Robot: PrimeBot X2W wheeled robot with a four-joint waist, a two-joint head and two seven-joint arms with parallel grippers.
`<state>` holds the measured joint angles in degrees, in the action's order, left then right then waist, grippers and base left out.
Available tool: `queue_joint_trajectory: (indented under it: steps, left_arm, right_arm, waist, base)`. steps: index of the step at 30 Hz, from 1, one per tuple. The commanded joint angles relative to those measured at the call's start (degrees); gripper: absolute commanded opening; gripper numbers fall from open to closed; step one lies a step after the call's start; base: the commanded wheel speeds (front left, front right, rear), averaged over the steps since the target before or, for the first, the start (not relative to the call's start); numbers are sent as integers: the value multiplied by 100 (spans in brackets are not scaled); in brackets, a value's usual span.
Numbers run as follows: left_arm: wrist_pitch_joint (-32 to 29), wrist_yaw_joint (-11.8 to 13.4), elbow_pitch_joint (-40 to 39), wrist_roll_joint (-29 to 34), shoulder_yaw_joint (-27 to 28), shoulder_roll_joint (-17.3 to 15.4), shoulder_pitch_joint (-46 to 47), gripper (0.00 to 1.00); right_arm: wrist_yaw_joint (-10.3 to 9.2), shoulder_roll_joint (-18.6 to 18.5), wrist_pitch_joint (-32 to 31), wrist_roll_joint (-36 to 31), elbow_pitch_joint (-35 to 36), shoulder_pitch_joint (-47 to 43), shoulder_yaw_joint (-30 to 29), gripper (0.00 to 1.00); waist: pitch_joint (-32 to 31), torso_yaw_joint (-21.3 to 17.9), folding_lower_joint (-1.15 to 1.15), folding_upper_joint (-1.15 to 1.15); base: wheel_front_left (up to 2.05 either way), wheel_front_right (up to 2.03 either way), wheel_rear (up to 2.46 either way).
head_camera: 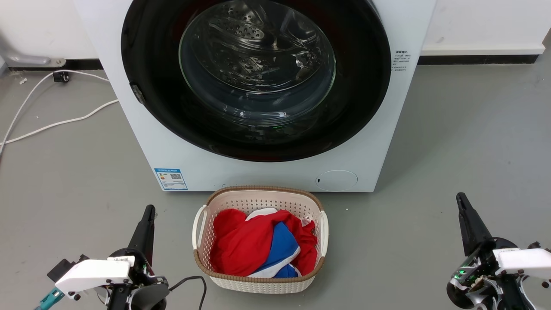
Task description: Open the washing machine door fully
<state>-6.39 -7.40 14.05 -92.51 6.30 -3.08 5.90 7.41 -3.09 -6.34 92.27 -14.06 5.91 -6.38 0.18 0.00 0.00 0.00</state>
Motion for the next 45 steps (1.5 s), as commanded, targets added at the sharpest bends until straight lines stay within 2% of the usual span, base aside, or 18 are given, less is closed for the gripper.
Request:
queue_joint_trajectory:
  steps: [1, 21, 22, 31, 36, 40, 45]
  left_arm:
    - [-3, -17, 6, 15, 17, 3, 66, 0]
    - [-14, -18, 7, 25, 26, 9, 67, 0]
    - [0, 1, 16, 2, 3, 8, -9, 100]
    - [207, 5, -33, 82, -291, 23, -60, 100]
    - [348, 4, -110, 410, -406, 22, -44, 100]
    - [453, 3, -204, 863, -459, 22, -39, 100]
    - [578, 2, -310, 1633, -560, 21, -43, 100]
  right_arm:
    - [15, 22, -12, -12, -4, 71, -8, 0]
    - [15, 25, -13, -19, -4, 72, -13, 0]
    - [0, 4, -6, 0, -13, -9, -3, 100]
    - [-1, 11, 170, -59, 100, -166, 86, 100]
    - [0, -30, 325, -269, 221, -220, 152, 100]
    - [0, -94, 443, -653, 317, -245, 211, 100]
    - [1, -180, 571, -1581, 437, -272, 240, 100]
  waist:
    - [0, 0, 0, 0]
    - [0, 0, 0, 0]
    - [0, 0, 0, 0]
    - [2, -1, 0, 0]
    - [1, 4, 0, 0]
    - [-2, 5, 0, 0]
    - [-7, 2, 0, 0]
  base:
    - [0, 0, 0]
    - [0, 0, 0]
    - [0, 0, 0]
    - [0, 0, 0]
    - [0, 0, 0]
    - [0, 0, 0]
    - [0, 0, 0]
